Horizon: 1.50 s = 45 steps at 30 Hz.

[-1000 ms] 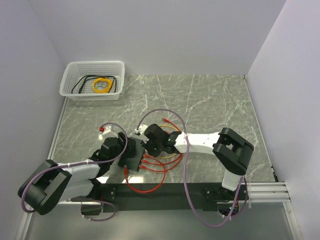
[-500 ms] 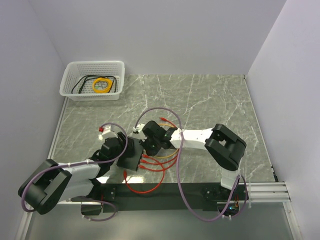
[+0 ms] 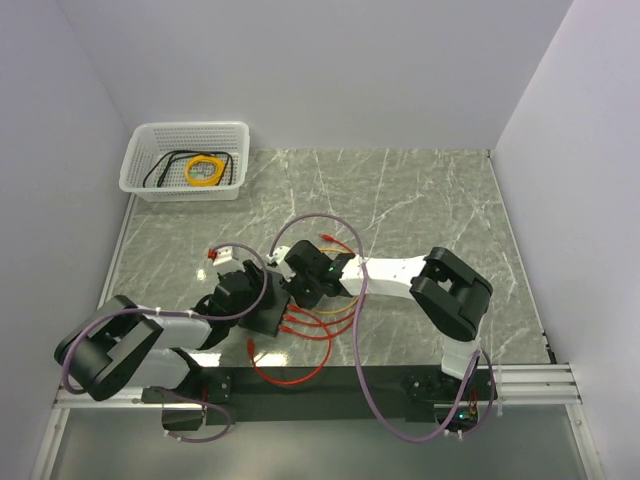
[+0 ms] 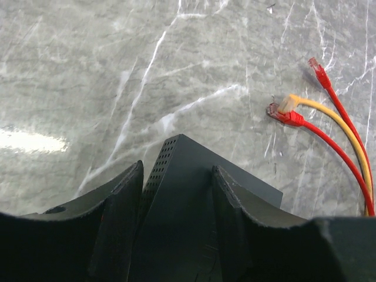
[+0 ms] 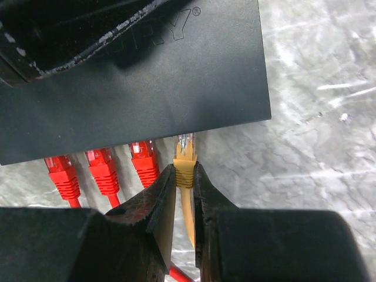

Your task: Insert the plug into the switch port

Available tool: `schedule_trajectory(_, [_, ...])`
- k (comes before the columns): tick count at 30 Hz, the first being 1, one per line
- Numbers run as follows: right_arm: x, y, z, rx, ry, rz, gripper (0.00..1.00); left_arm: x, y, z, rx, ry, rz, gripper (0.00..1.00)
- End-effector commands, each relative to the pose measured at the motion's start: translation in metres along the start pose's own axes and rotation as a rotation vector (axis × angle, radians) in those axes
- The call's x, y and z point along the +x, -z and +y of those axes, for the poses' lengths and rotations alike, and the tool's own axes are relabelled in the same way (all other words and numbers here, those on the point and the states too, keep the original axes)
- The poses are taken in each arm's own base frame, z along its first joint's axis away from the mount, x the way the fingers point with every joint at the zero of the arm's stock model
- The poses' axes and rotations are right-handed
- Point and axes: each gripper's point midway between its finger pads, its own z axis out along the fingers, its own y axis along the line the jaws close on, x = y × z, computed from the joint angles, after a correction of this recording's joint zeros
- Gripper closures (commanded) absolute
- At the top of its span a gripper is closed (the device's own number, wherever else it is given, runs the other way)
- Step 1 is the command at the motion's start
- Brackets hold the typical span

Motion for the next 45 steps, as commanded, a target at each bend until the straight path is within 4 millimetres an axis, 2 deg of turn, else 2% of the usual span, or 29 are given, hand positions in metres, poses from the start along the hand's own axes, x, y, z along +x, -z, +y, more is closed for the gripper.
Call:
schedule_trajectory(1, [-0.169,0.053,0.041,-0.125,0.107,-0.569,1.00,0.081,0.026,-0.025,0.141,-0.038,0.346,0.52])
schedule_trajectory(7, [-0.190,0.053,0.033,-0.093,0.131,-0.577,1.00,0.095,0.024,-0.027,0.135,-0.072,0.358,0.55])
schedule_trajectory(12, [-0.197,0.052,0.024,-0.076,0.169,-0.566,1.00,0.107,0.019,-0.037,0.125,-0.139,0.384,0.55])
schedule_trajectory(15, [-0.198,0.052,0.026,-0.126,0.158,-0.590,1.00,0.111,0.019,-0.041,0.142,-0.154,0.394,0.55])
schedule_trajectory(20, [-0.185,0.050,0.029,-0.210,0.157,-0.605,1.00,0.117,0.020,-0.052,0.231,-0.192,0.413,0.55])
schedule_trajectory(25, [-0.181,0.074,0.042,-0.291,0.254,-0.664,1.00,0.127,0.026,-0.074,0.369,-0.258,0.478,0.54])
schedule_trajectory(30, [-0.181,0.093,0.036,-0.286,0.276,-0.686,1.00,0.134,0.031,-0.095,0.497,-0.348,0.530,0.54])
schedule_trajectory(34, [-0.186,0.104,0.028,-0.262,0.277,-0.714,1.00,0.144,0.045,-0.106,0.597,-0.345,0.588,0.55])
schedule_trajectory(39, [-0.197,0.109,0.021,-0.223,0.264,-0.754,1.00,0.160,0.052,-0.113,0.630,-0.371,0.647,0.54])
schedule_trajectory(41, [-0.203,0.109,0.013,-0.175,0.234,-0.774,1.00,0.162,0.052,-0.113,0.615,-0.361,0.651,0.53])
schedule_trajectory(45, [-0.199,0.099,0.004,-0.153,0.199,-0.760,1.00,0.158,0.057,-0.112,0.604,-0.321,0.641,0.52])
